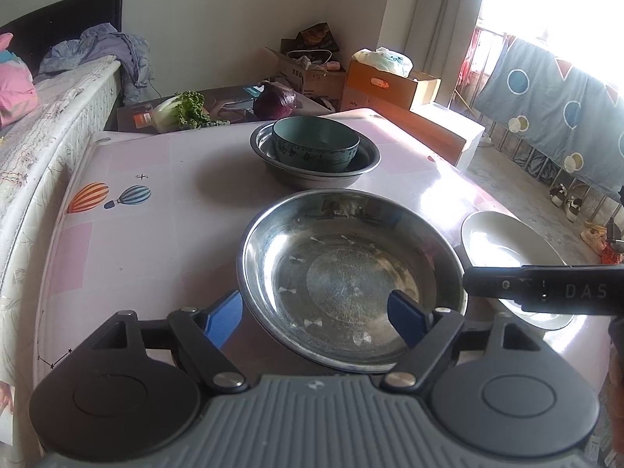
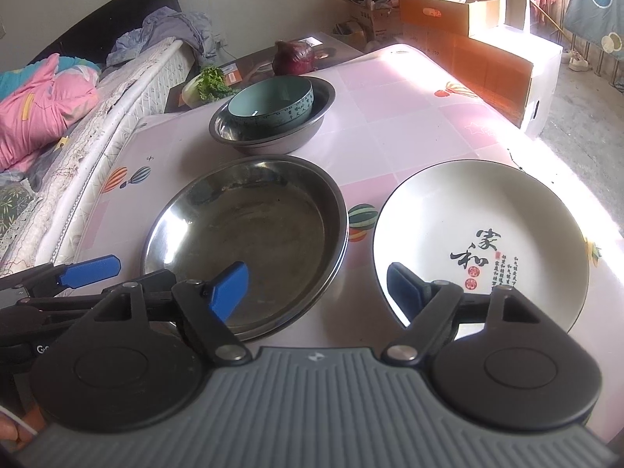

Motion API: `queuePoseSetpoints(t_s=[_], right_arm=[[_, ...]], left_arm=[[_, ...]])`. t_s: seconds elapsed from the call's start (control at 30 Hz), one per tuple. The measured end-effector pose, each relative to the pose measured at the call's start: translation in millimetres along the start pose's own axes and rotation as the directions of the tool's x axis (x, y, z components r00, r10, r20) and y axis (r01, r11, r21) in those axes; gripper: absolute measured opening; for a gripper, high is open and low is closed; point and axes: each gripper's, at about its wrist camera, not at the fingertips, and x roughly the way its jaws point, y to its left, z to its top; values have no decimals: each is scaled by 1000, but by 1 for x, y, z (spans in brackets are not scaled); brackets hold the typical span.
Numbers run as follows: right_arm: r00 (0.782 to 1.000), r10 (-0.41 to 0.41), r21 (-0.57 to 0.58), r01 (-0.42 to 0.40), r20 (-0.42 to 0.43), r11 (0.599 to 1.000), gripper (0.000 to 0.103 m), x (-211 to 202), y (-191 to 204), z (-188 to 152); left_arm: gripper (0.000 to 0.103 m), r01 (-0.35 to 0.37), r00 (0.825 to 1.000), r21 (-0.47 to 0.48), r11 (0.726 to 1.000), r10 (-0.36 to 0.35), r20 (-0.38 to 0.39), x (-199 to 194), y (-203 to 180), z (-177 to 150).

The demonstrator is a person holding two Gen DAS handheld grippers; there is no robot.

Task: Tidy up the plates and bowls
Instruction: 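Move both grippers to the rim of the white plate with black characters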

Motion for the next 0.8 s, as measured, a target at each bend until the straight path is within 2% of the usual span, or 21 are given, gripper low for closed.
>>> queuePoseSetpoints(t_s=[0.23,0.67,0.8], right_arm=[[999,18,44,-20,51,999,81,-17,-19,-6],[993,13,103,-25,116,994,81,-46,-60,-29],[990,15,125,-32,139,992,81,-56,-76,-37]], left_arm=[[86,-17,1000,41,999,16,19,-14,-17,0],[87,-47,999,126,991,50,-21,-26,-53,-11],[87,-33,999,155,987,38,-31,-29,-70,-17]])
